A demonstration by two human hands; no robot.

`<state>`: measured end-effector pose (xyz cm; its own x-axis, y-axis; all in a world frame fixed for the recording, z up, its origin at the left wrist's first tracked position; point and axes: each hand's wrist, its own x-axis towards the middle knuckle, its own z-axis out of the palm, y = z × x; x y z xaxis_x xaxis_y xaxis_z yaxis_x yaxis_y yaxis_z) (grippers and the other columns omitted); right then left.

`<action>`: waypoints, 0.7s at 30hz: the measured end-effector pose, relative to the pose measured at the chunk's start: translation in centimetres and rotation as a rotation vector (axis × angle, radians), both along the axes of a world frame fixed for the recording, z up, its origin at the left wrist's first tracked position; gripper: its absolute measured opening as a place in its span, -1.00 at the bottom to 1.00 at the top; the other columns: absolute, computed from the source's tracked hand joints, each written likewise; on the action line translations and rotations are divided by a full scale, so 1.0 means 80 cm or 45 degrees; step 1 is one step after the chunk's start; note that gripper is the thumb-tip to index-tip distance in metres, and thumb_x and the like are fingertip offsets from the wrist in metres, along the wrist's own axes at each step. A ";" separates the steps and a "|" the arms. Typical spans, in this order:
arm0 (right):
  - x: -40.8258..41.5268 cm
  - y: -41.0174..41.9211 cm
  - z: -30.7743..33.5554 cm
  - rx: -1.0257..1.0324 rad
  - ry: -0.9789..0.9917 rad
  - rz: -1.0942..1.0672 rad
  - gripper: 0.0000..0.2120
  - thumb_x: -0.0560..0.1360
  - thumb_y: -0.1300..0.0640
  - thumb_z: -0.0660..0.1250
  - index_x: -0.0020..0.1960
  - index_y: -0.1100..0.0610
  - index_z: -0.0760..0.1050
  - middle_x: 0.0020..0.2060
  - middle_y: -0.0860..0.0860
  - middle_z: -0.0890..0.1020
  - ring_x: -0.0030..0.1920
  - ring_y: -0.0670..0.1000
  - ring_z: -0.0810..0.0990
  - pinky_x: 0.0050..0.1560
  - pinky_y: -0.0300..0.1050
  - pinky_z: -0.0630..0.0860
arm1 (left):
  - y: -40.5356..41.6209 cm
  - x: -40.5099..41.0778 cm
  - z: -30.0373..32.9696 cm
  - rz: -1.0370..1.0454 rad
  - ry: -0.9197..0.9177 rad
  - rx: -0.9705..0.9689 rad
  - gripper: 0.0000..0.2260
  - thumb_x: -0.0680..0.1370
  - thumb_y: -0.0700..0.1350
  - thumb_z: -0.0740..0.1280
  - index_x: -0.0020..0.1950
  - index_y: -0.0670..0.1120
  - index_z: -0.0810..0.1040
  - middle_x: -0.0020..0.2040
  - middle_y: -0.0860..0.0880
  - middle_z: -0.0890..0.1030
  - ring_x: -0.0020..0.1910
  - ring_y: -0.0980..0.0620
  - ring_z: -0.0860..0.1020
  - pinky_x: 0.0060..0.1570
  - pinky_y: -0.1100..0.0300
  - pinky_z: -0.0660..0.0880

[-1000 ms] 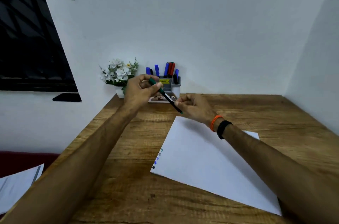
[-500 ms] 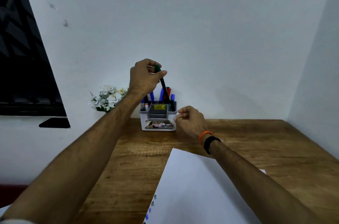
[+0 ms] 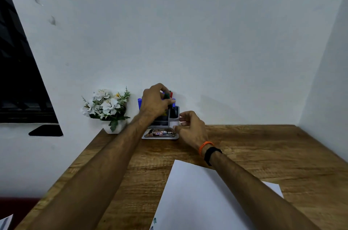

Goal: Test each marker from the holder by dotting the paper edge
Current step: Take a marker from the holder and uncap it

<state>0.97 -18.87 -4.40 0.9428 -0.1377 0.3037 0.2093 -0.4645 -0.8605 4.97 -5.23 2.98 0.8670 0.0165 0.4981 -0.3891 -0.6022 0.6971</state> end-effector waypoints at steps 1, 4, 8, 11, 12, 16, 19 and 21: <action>0.000 0.000 -0.001 -0.007 -0.001 -0.006 -0.53 0.40 0.14 0.52 0.24 0.08 0.43 0.06 -0.01 0.59 -0.01 -0.05 0.55 -0.22 -0.47 0.39 | 0.002 0.001 -0.004 0.016 -0.014 0.075 -0.74 0.34 -0.12 0.59 -0.05 -0.09 0.62 -0.11 -0.09 0.69 -0.15 0.01 0.66 -0.10 0.10 0.64; 0.001 0.000 -0.003 -0.019 -0.006 -0.011 -0.54 0.40 0.14 0.52 0.23 0.07 0.42 0.05 -0.02 0.60 -0.02 -0.06 0.56 -0.17 -0.44 0.42 | 0.005 -0.001 -0.009 0.012 -0.034 0.185 -0.74 0.36 -0.06 0.56 0.01 -0.09 0.70 -0.02 -0.07 0.71 -0.04 0.04 0.64 0.08 0.13 0.57; 0.001 0.000 -0.003 -0.035 0.003 -0.011 -0.52 0.41 0.15 0.51 0.26 0.09 0.40 0.08 -0.01 0.58 0.03 -0.04 0.56 -0.22 -0.48 0.38 | 0.010 -0.001 -0.005 -0.014 0.024 0.326 -0.70 0.47 -0.09 0.47 0.20 -0.03 0.64 0.20 -0.12 0.63 0.14 -0.03 0.59 0.22 0.11 0.51; 0.002 0.003 0.000 -0.090 -0.050 -0.021 -0.49 0.41 0.17 0.50 0.29 0.10 0.39 0.17 0.03 0.54 0.06 -0.02 0.54 -0.09 -0.33 0.48 | 0.017 0.000 0.000 -0.055 0.110 0.440 -0.64 0.49 -0.18 0.44 0.29 -0.02 0.58 0.20 -0.10 0.63 0.16 -0.03 0.58 0.26 0.11 0.48; 0.003 0.004 0.000 -0.129 -0.082 -0.026 -0.49 0.41 0.17 0.50 0.30 0.10 0.40 0.20 0.04 0.52 0.08 -0.01 0.54 -0.03 -0.27 0.50 | 0.020 0.000 0.002 -0.065 0.116 0.475 -0.60 0.49 -0.23 0.43 0.31 -0.02 0.56 0.17 -0.08 0.65 0.16 -0.02 0.58 0.27 0.12 0.48; 0.007 0.008 0.001 -0.248 -0.122 -0.020 -0.50 0.41 0.17 0.48 0.31 0.09 0.42 0.27 0.06 0.46 0.14 0.00 0.53 0.08 -0.17 0.54 | 0.034 -0.001 0.010 -0.019 0.056 0.396 -0.61 0.50 -0.30 0.38 0.30 -0.07 0.56 0.06 -0.04 0.68 0.06 0.05 0.60 0.11 0.21 0.52; 0.010 0.009 0.000 -0.242 -0.124 -0.030 -0.51 0.41 0.18 0.48 0.30 0.10 0.43 0.27 0.07 0.47 0.12 0.00 0.53 0.09 -0.15 0.56 | 0.042 0.007 0.016 0.081 -0.033 0.310 -0.75 0.50 -0.20 0.42 0.18 -0.10 0.63 0.00 -0.05 0.69 -0.06 0.11 0.57 0.10 0.22 0.50; 0.011 0.009 -0.001 -0.231 -0.123 -0.032 -0.52 0.41 0.19 0.48 0.29 0.10 0.43 0.27 0.06 0.47 0.07 -0.05 0.50 0.06 -0.18 0.54 | 0.041 0.014 0.018 0.128 -0.063 0.296 -0.77 0.49 -0.16 0.44 0.14 -0.11 0.64 0.02 -0.05 0.69 -0.06 0.13 0.54 0.06 0.28 0.44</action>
